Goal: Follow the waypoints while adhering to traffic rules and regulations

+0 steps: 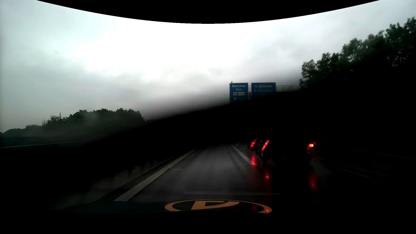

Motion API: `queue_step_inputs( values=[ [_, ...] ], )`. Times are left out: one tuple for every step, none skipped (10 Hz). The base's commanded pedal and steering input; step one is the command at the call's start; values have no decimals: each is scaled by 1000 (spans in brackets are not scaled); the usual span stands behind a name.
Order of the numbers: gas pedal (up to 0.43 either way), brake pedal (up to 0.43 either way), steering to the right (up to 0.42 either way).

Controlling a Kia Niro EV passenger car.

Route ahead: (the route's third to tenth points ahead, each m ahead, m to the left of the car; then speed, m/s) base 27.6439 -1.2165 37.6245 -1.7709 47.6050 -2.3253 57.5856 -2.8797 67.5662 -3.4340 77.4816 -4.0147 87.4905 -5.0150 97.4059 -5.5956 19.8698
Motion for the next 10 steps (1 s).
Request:
queue_step_inputs(
  values=[
    [118, 0, 8],
    [118, 0, 8],
    [118, 0, 8],
    [118, 0, 8],
    [118, 0, 7],
    [118, 0, 7],
    [118, 0, 7],
    [118, 0, 6],
    [118, 0, 5],
    [130, 0, 5]
  ],
)
